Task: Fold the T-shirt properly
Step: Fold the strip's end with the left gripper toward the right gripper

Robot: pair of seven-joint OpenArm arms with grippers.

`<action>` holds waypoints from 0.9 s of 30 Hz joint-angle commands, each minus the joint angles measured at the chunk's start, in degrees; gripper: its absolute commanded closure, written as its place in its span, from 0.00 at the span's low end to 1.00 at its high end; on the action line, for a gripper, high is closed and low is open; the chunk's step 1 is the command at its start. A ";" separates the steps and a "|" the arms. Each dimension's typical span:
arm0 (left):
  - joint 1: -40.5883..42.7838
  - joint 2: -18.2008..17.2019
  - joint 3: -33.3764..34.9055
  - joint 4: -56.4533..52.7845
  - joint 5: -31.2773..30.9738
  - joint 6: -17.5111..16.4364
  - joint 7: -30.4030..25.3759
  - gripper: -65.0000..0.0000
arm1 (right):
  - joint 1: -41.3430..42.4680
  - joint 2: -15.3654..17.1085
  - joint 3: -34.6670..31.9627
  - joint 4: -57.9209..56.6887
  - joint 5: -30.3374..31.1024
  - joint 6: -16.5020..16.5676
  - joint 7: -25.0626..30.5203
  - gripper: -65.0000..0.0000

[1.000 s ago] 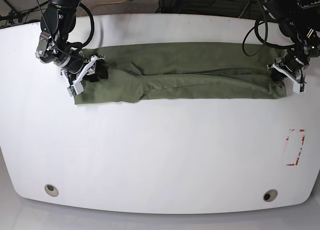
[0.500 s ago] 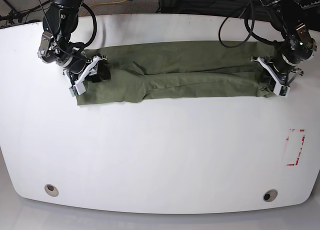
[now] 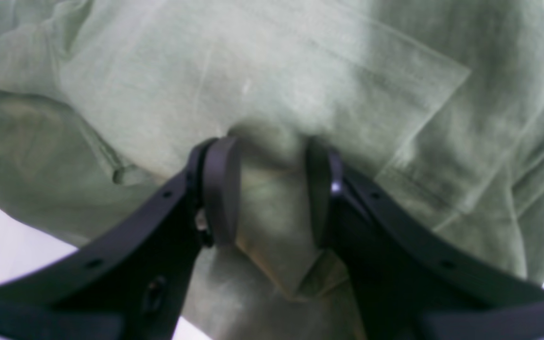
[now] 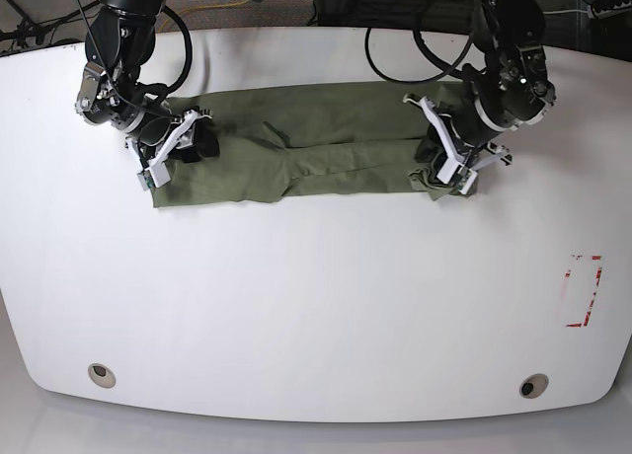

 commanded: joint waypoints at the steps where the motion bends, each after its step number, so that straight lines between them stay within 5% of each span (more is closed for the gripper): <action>1: -1.48 0.22 2.95 0.95 -1.30 -0.08 -1.13 1.00 | -0.10 0.29 -0.11 0.29 -1.68 -0.12 -1.98 0.66; 18: -4.29 3.83 7.70 -4.94 -1.48 -0.08 -1.22 0.98 | -0.10 0.29 -0.02 0.29 -1.42 -0.12 -1.98 0.66; 27: -5.35 3.74 14.73 -5.29 -1.65 -0.08 -1.04 0.60 | -0.01 0.29 -0.02 0.29 -1.51 -0.12 -2.06 0.66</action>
